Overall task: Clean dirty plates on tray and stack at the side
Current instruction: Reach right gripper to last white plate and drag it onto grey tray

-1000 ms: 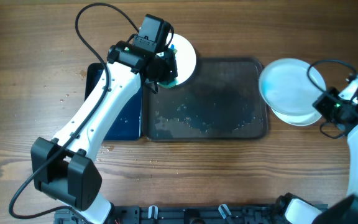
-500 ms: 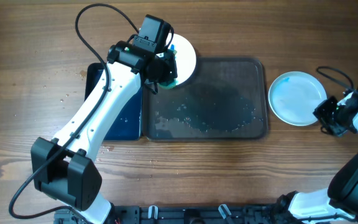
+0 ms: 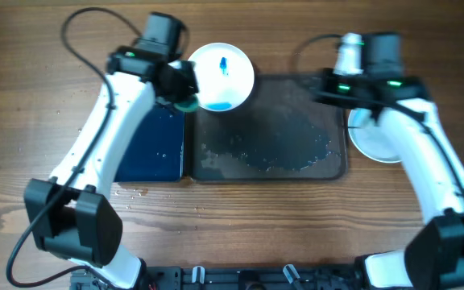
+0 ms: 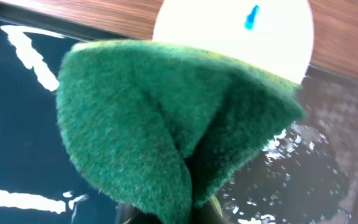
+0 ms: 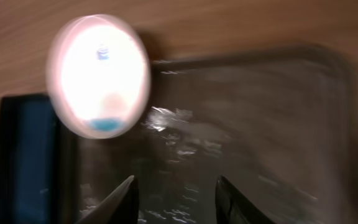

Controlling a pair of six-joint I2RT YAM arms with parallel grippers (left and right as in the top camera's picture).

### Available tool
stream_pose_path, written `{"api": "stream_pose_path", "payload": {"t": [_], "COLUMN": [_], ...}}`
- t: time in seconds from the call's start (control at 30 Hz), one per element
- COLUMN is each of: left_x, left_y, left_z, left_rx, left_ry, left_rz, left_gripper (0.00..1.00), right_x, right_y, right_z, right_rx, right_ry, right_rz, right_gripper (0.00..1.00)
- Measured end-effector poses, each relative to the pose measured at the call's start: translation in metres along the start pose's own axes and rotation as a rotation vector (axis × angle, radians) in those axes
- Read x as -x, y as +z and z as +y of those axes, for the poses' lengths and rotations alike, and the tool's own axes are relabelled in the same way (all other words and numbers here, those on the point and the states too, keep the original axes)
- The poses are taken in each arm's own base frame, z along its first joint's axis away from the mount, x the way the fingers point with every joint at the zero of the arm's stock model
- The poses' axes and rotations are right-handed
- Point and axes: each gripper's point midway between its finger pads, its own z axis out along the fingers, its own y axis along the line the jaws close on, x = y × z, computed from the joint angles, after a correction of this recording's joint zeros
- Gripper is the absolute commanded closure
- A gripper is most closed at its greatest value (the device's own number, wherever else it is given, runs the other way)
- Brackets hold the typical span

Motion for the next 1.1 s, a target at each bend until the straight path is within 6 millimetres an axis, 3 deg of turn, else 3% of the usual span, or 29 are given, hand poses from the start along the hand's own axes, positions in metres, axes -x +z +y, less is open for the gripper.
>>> {"api": "stream_pose_path", "payload": {"t": [0.07, 0.17, 0.33, 0.5, 0.67, 0.83, 0.93, 1.1], "left_x": [0.003, 0.005, 0.004, 0.004, 0.004, 0.003, 0.002, 0.002], "left_y": [-0.002, -0.003, -0.003, -0.003, -0.003, -0.003, -0.003, -0.003], "left_z": [0.022, 0.038, 0.038, 0.037, 0.037, 0.038, 0.038, 0.038], "left_rx": [0.026, 0.045, 0.045, 0.044, 0.045, 0.046, 0.048, 0.048], "left_ry": [-0.049, -0.086, -0.083, -0.078, -0.078, -0.078, -0.079, -0.079], "left_rz": [0.020, 0.029, 0.032, 0.032, 0.033, 0.036, 0.039, 0.041], "left_gripper": [0.96, 0.96, 0.96, 0.96, 0.96, 0.96, 0.96, 0.96], "right_x": [0.002, 0.010, 0.026, 0.014, 0.011, 0.003, -0.004, -0.011], "right_y": [0.019, 0.045, 0.093, 0.129, 0.157, 0.176, 0.185, 0.193], "right_z": [0.035, 0.054, 0.052, 0.040, 0.042, 0.044, 0.039, 0.033], "right_rx": [0.038, 0.040, 0.006, -0.008, 0.009, 0.015, 0.007, -0.007], "right_ry": [-0.046, -0.061, -0.045, -0.037, -0.058, -0.071, -0.067, -0.065], "right_rz": [0.025, 0.070, 0.136, 0.176, 0.165, 0.176, 0.193, 0.214], "right_gripper": [0.59, 0.59, 0.59, 0.58, 0.57, 0.59, 0.69, 0.76]}}
